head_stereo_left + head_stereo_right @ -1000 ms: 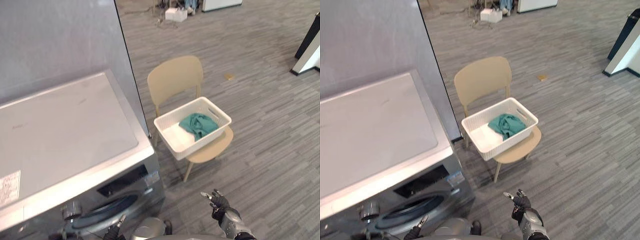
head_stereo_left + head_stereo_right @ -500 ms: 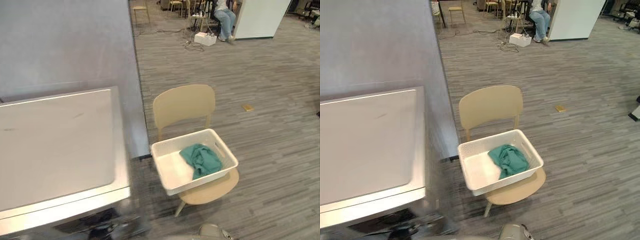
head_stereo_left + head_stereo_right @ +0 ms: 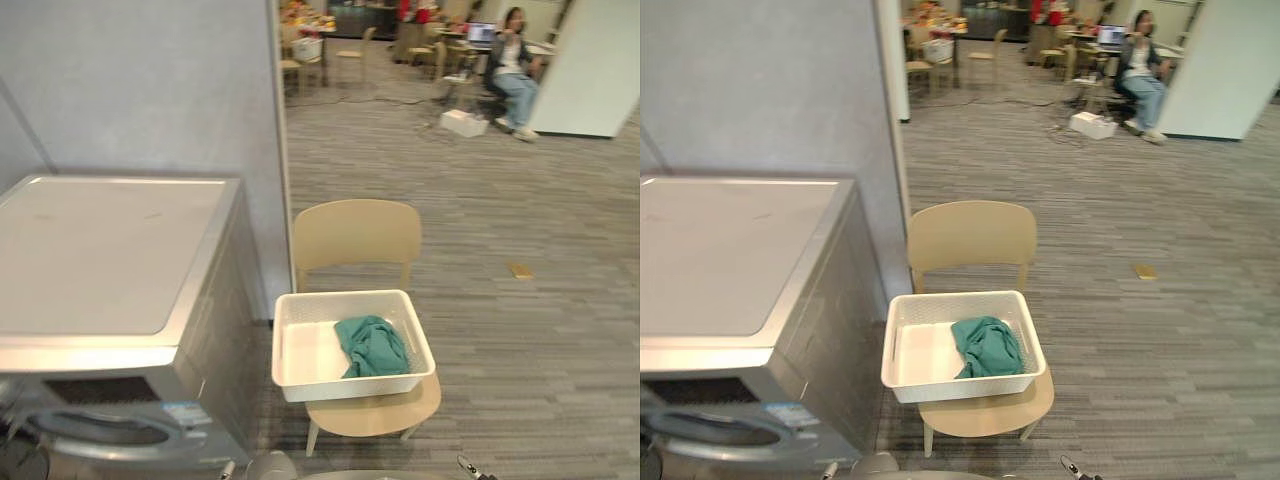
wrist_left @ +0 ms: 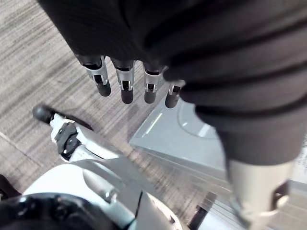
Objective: Pick up the laundry basket with both hands and put the clothes into the washing machine.
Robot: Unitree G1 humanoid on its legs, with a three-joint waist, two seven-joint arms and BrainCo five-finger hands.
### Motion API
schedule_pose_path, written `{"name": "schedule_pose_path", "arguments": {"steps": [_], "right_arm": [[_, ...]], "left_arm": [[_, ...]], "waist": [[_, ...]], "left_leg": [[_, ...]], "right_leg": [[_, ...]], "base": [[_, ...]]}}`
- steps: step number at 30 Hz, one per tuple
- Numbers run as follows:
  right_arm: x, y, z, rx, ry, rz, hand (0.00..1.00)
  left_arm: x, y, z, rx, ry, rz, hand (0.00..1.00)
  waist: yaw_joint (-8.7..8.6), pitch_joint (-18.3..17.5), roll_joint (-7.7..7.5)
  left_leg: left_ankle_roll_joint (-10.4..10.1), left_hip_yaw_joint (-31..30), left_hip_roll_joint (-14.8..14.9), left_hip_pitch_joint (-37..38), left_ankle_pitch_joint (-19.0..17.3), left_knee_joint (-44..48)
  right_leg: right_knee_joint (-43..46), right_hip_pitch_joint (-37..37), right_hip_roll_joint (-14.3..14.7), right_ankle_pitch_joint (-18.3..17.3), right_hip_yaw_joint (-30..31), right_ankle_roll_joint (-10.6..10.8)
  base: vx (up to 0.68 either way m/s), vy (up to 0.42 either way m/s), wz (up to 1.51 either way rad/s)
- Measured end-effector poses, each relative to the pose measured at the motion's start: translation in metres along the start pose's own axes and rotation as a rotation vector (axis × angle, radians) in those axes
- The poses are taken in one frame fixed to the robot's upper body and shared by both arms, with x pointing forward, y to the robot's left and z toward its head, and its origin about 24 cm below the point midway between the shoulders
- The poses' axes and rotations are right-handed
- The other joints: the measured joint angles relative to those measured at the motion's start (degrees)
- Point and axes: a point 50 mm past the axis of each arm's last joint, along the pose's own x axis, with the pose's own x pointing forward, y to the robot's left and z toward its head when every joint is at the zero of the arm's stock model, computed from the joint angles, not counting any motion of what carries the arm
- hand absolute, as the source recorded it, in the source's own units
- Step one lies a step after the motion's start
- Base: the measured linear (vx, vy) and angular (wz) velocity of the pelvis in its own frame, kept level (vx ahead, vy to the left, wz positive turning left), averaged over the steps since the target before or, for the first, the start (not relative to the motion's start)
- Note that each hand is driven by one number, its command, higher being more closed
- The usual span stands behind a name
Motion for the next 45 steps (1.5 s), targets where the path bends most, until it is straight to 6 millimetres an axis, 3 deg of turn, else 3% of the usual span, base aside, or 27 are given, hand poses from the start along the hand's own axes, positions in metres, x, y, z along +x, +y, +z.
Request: {"name": "schedule_pose_path", "arguments": {"steps": [1,2,3,5,6,9,12,16,17,19,21,22,23,25,29,32,35,36,39,42,45], "right_arm": [[0.0,0.001,-0.001,0.004,0.002,0.003,0.0],[0.0,0.01,-0.005,0.027,0.01,0.023,0.0],[-0.001,0.018,-0.009,0.039,0.017,0.043,0.0],[-0.001,0.026,-0.007,0.034,0.006,0.066,0.0],[-0.001,0.027,-0.005,0.02,-0.001,0.076,0.0],[-0.001,0.031,-0.001,-0.002,-0.02,0.096,0.0],[-0.002,0.036,0.001,-0.05,-0.042,0.127,0.0],[-0.008,0.031,0.007,-0.049,-0.113,0.143,0.0],[-0.009,0.027,0.01,-0.037,-0.136,0.135,0.0],[-0.012,0.014,0.012,0.018,-0.17,0.083,0.0],[-0.014,0.0,0.009,0.059,-0.174,0.033,0.0],[-0.015,-0.008,0.006,0.086,-0.171,0.0,0.0],[-0.016,-0.013,0.002,0.128,-0.164,-0.03,0.0],[-0.016,-0.02,0.005,0.165,-0.176,-0.058,0.0],[-0.017,-0.016,0.033,0.128,-0.273,-0.041,0.0],[-0.036,-0.008,0.076,0.114,-0.484,0.02,0.0],[-0.072,0.006,0.126,0.078,-0.761,0.092,0.0],[-0.086,0.011,0.14,0.047,-0.857,0.102,0.0],[-0.106,0.028,0.162,-0.014,-1.005,0.131,0.0],[-0.121,0.059,0.178,-0.108,-1.106,0.241,0.0],[-0.132,0.108,0.194,-0.253,-1.177,0.413,0.0]], "left_arm": [[0.0,0.0,0.001,0.009,-0.003,-0.001,0.0],[0.002,0.0,0.009,0.027,-0.022,-0.003,0.0],[0.002,0.002,0.012,0.041,-0.03,0.002,0.0],[0.002,0.0,0.011,0.069,-0.028,-0.01,0.0],[0.002,-0.003,0.01,0.096,-0.027,-0.023,0.0],[0.003,-0.011,0.011,0.146,-0.022,-0.048,0.0],[0.004,-0.016,0.014,0.172,-0.031,-0.062,0.0],[0.006,-0.009,0.025,0.201,-0.056,-0.043,0.0],[0.007,-0.011,0.032,0.2,-0.072,-0.045,0.0],[0.008,-0.013,0.043,0.202,-0.108,-0.047,0.0],[0.008,-0.012,0.044,0.204,-0.11,-0.045,0.0],[0.008,-0.008,0.045,0.207,-0.114,-0.037,0.0],[0.009,-0.004,0.047,0.212,-0.117,-0.024,0.0],[0.009,-0.001,0.044,0.209,-0.111,-0.019,0.0],[0.007,-0.005,0.031,0.17,-0.076,-0.025,0.0],[0.006,-0.012,0.025,0.119,-0.061,-0.035,0.0],[0.005,-0.016,0.028,0.134,-0.084,-0.045,0.0],[0.005,-0.016,0.031,0.157,-0.096,-0.047,0.0],[0.005,-0.018,0.036,0.217,-0.123,-0.057,0.0],[0.005,-0.027,0.043,0.317,-0.161,-0.094,0.0],[0.004,-0.044,0.052,0.383,-0.198,-0.145,0.0]], "waist": [[-0.28,-0.1,-0.16],[-1.3,0.1,-0.94],[-1.08,-0.1,-1.9],[-0.92,-0.2,-1.7],[-0.87,-0.3,-0.88],[-1.04,-0.2,-0.36],[-1.19,0.5,-0.15],[-2.96,1.2,-2.28],[-3.25,1.0,-2.41],[-3.98,1.2,-3.52],[-4.21,1.0,-3.76],[-4.21,0.7,-4.66],[-4.34,0.0,-6.63],[-3.72,-0.4,-5.61],[-4.27,-2.0,-3.11],[-5.69,-2.9,-1.92],[-5.62,-3.0,-2.0],[-5.6,-3.1,-2.73],[-5.53,-3.2,-3.41],[-5.29,-3.1,-3.47],[-4.72,-0.8,-1.85]], "left_leg": [[0.0,0.4,-0.6,0.7,-0.2,-2.6],[-0.7,-0.8,-3.5,2.8,0.0,-11.2],[-0.4,-2.5,-6.3,3.5,3.0,-16.2],[0.3,-4.0,-8.7,5.2,5.7,-20.4],[0.5,-4.0,-9.6,6.0,6.5,-22.1],[1.0,-3.4,-11.5,7.2,6.9,-24.6],[0.7,-3.3,-12.3,9.2,6.6,-27.6],[1.3,-5.4,-12.8,11.2,6.8,-28.2],[1.9,-6.5,-12.4,11.3,7.4,-28.9],[1.7,-10.1,-12.0,10.2,7.8,-28.3],[1.2,-11.7,-11.1,9.3,8.0,-27.4],[0.5,-12.8,-11.0,8.9,8.3,-27.4],[-0.6,-14.3,-11.3,8.7,8.2,-27.4],[-1.7,-14.9,-9.9,8.6,8.8,-27.7],[-4.2,-14.4,-5.0,6.9,8.8,-27.8],[-5.3,-14.4,-3.5,4.7,8.9,-27.8],[-5.6,-14.1,-3.0,3.8,9.0,-27.8],[-6.0,-14.1,-3.0,3.0,9.2,-27.8],[-6.6,-14.6,-2.9,1.8,9.7,-27.8],[-7.0,-15.5,-3.0,0.1,10.0,-27.7],[-7.1,-17.3,-3.4,-1.9,11.0,-27.7]], "right_leg": [[-0.6,0.1,0.0,0.2,-0.3,0.3],[-2.4,0.2,-0.5,1.1,-1.1,0.7],[-3.9,0.2,-1.5,2.5,-1.2,0.4],[-4.8,1.0,-2.5,3.5,-2.1,1.2],[-4.9,1.2,-3.0,3.5,-2.0,1.2],[-1.4,-0.6,-4.7,2.6,-1.2,2.2],[14.3,-7.9,-6.7,1.6,1.8,2.4],[22.6,-10.3,-8.2,1.7,4.3,2.4],[23.5,-10.5,-8.9,1.2,4.1,1.4],[22.6,-10.5,-10.0,-1.4,5.3,1.1],[18.6,-9.9,-9.5,-1.2,8.4,1.5],[14.1,-9.6,-9.4,0.1,10.4,2.6],[9.2,-8.4,-9.9,3.7,10.7,5.9],[3.7,-5.6,-8.1,3.1,9.6,6.6],[-7.7,-2.3,-2.8,5.7,8.9,4.8],[-10.7,-3.3,-0.8,7.6,9.0,4.2],[-13.8,-3.0,-0.3,9.9,9.0,3.9],[-14.9,-3.2,-0.2,10.8,8.9,4.0],[-17.0,-3.2,-0.1,12.2,8.4,3.8],[-17.8,-4.1,-0.2,12.7,7.2,3.9],[-17.9,-5.1,-0.5,13.3,5.5,3.8]], "base": [[-0.01,0.03,1.43],[-0.02,0.039,1.06],[-0.01,0.044,1.04],[0.03,0.035,0.45],[0.04,0.063,0.2],[0.03,0.085,-0.11],[-0.02,0.045,-0.22],[0.05,0.012,0.22],[0.14,-0.061,0.53],[0.16,-0.102,0.76],[0.15,-0.17,0.71],[0.16,-0.293,0.7],[0.16,-0.342,0.45],[0.09,-0.253,-0.01],[0.03,-0.207,-0.27],[-0.02,-0.107,-0.11],[-0.06,-0.03,-0.07],[-0.08,-0.014,-0.01],[-0.09,-0.019,0.07],[-0.1,-0.022,0.19],[-0.08,-0.017,0.25]]}}
